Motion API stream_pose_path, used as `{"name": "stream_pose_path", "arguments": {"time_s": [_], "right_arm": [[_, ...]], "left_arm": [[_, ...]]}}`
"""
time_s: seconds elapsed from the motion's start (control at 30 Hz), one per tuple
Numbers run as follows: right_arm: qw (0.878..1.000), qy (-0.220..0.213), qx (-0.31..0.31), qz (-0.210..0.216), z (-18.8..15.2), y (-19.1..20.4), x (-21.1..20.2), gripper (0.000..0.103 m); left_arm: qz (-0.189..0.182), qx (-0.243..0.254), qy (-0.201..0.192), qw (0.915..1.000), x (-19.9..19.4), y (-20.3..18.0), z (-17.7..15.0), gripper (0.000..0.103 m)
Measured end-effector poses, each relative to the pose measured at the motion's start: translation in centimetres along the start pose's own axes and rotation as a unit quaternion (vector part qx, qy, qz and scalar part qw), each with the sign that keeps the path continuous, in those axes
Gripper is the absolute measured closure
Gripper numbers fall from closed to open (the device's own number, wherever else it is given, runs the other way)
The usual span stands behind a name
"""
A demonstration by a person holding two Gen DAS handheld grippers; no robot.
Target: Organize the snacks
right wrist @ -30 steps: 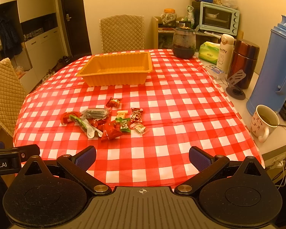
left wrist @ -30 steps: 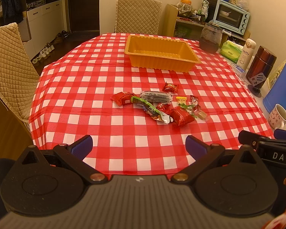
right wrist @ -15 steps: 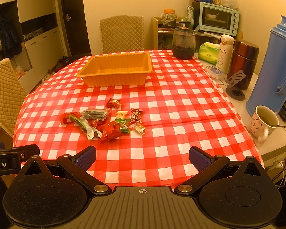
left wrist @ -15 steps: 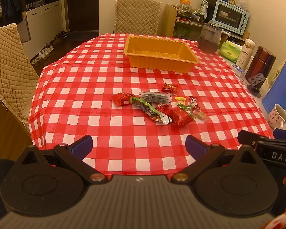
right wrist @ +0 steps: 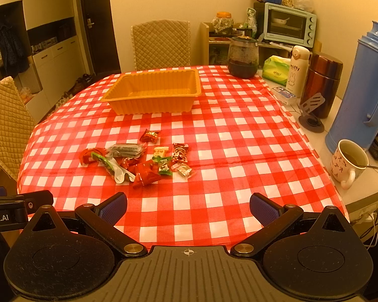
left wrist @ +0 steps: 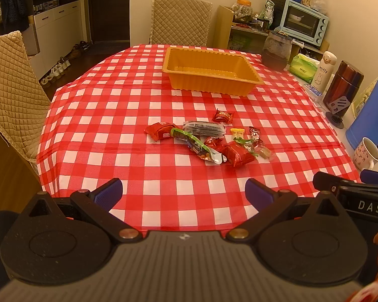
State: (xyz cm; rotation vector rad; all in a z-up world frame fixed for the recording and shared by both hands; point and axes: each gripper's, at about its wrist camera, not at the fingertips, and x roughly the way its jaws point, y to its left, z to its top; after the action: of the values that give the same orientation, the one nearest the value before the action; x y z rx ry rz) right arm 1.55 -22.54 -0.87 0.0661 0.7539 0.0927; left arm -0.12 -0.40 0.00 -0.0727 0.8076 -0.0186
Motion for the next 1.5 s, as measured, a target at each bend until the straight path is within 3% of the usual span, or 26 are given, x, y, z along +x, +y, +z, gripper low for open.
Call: {"name": "stream_pose_path", "arguments": {"time_s": [0.67, 1.0, 1.2, 1.43, 1.47, 1.5], "right_arm": [[1.000, -0.002, 0.004, -0.002, 0.1, -0.4, 0.1, 0.000], [1.000, -0.016, 0.009, 0.003, 0.5, -0.2, 0.8, 0.000], [1.000, -0.017, 0.009, 0.015, 1.2, 0.0, 2.9, 0.001], [1.000, -0.007, 0.012, 0.022, 1.9, -0.4, 7.0, 0.001], [1.000, -0.006, 0.012, 0.022, 2.0, -0.4, 7.6, 0.002], [1.000, -0.003, 0.011, 0.022, 2.1, -0.6, 8.2, 0.010]], "left_arm": [[-0.010, -0.002, 0.000, 1.0000, 0.1, -0.8, 0.3, 0.000], [-0.026, -0.020, 0.001, 0.9995, 1.1, 1.1, 0.8, 0.000], [-0.026, -0.029, 0.004, 0.9992, 2.6, 2.4, 1.2, 0.001], [-0.041, -0.048, 0.019, 0.9978, 6.4, 3.0, 2.1, 0.011], [-0.043, -0.050, 0.021, 0.9976, 7.0, 2.9, 2.2, 0.011], [-0.045, -0.053, 0.024, 0.9973, 7.8, 2.9, 2.3, 0.012]]}}
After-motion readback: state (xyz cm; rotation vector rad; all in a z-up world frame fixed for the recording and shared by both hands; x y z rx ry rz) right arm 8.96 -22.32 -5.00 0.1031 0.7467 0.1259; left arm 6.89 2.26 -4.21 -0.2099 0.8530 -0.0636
